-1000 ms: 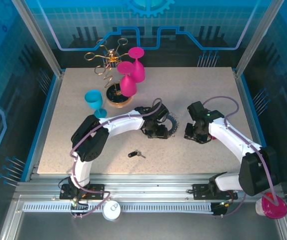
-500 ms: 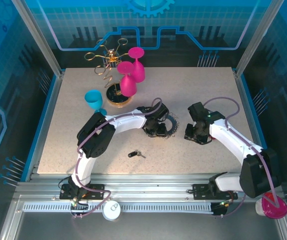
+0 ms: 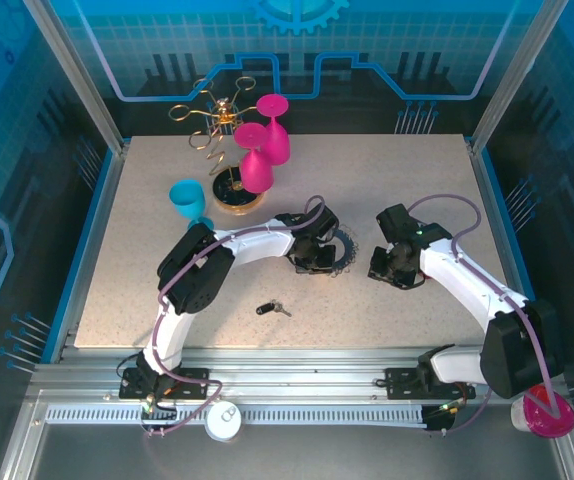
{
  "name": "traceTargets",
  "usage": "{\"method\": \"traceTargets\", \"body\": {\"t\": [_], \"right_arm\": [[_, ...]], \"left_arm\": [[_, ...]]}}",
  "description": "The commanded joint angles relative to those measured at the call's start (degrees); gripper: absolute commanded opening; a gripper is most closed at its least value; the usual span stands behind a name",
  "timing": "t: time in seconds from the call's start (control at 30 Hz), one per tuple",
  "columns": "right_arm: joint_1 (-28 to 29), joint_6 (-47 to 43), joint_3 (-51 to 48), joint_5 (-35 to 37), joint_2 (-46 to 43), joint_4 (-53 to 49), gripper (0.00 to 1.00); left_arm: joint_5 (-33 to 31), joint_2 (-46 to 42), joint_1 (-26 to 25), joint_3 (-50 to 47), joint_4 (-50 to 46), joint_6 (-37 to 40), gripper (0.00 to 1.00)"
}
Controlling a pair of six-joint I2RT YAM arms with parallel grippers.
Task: Put the keys on the keyring
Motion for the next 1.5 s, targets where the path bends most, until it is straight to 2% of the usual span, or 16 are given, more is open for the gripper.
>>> {"method": "traceTargets", "body": {"t": [0.0, 0.2, 0.33, 0.47, 0.6, 0.63, 0.73, 0.8, 0.9, 1.2, 1.47], "right_arm": [[-0.63, -0.31, 0.63, -1.37, -0.82, -1.0, 0.3], [2.33, -5.03, 0.61, -3.92, 1.11, 2.08, 0.3], [6.03, -8.43, 3.26, -3.87, 5.34, 2.4, 0.32], [8.79, -10.98, 7.08, -3.94, 10.25, 1.57, 0.33], [10.69, -11.71, 10.01, -4.43, 14.12, 1.67, 0.33], [11.04, -11.48, 10.23, -4.48, 14.57, 1.75, 0.33], [11.52, -10.44, 9.98, -5.04, 14.83, 2.67, 0.33], [11.45, -9.68, 9.03, -5.35, 13.94, 3.29, 0.33], [11.47, -8.7, 7.02, -5.77, 12.15, 4.32, 0.33], [11.7, -6.23, 4.07, -5.59, 9.94, 5.28, 0.31], [8.71, -1.35, 0.61, -4.16, 6.34, 6.6, 0.26]], "left_arm": [[-1.2, -2.68, 0.23, -1.23, -1.46, 2.07, 0.0], [1.13, -8.08, 0.81, -9.07, 0.21, 9.76, 0.0], [3.81, -11.25, 2.96, -14.16, 1.11, 13.86, 0.0], [3.73, -13.77, 5.44, -17.13, 1.4, 15.64, 0.02], [4.24, -14.16, 6.42, -17.55, 1.69, 16.38, 0.2], [4.23, -14.15, 6.42, -17.44, 1.77, 16.39, 0.28], [2.84, -15.81, 6.39, -17.99, 3.06, 15.79, 0.36], [1.39, -18.57, 6.45, -19.46, 4.93, 15.02, 0.47], [-0.5, -22.84, 6.44, -21.72, 6.71, 14.27, 0.54], [-3.32, -27.47, 6.08, -23.7, 3.56, 12.45, 0.55], [-3.38, -22.25, 1.33, -14.26, -3.08, 3.65, 0.56]]}}
